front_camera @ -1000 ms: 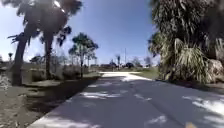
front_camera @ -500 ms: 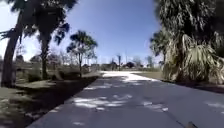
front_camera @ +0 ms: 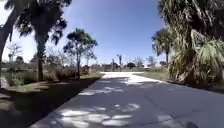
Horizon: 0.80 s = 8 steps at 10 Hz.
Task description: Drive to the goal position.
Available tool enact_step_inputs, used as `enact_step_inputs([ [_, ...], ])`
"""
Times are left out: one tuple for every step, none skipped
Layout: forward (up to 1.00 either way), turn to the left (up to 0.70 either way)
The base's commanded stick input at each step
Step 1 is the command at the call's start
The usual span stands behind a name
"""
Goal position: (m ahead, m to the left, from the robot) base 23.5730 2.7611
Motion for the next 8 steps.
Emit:
enact_step_inputs([
  [1.00, 0.00],
  [1.00, 0.00],
  [1.00, 0.00],
  [1.00, 0.00],
  [1.00, 0.00],
  [1.00, 0.00],
  [1.00, 0.00],
  [1.00, -0.08],
])
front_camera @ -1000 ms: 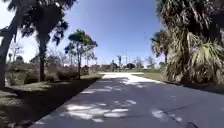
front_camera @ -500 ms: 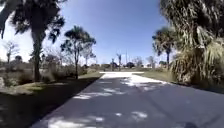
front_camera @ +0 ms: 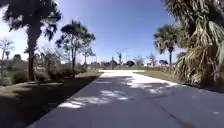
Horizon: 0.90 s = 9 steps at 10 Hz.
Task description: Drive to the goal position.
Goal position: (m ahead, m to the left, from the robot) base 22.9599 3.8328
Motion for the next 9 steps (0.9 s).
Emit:
enact_step_inputs([
  [1.00, -0.26],
  [1.00, -0.40],
  [1.00, -0.32],
  [1.00, -0.19],
  [1.00, -0.07],
  [1.00, 0.00],
  [1.00, 0.00],
  [1.00, 0.00],
  [1.00, 0.00],
])
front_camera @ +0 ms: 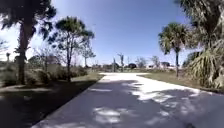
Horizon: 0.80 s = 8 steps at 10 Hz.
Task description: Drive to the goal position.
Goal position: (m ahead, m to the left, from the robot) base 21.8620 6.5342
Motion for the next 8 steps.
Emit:
enact_step_inputs([
  [1.00, 0.00],
  [1.00, 0.00],
  [1.00, 0.00],
  [1.00, 0.00],
  [1.00, 0.00],
  [1.00, 0.00],
  [1.00, 0.00],
  [1.00, 0.00],
])
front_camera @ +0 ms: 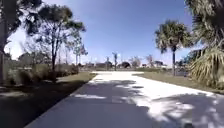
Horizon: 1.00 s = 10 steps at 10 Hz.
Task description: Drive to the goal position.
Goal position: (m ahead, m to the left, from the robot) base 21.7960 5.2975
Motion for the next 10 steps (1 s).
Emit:
enact_step_inputs([
  [1.00, 0.00],
  [1.00, 0.00],
  [1.00, 0.00],
  [1.00, 0.00],
  [1.00, 0.00],
  [1.00, 0.00],
  [1.00, 0.00],
  [1.00, 0.00],
  [1.00, 0.00],
  [1.00, 0.00],
])
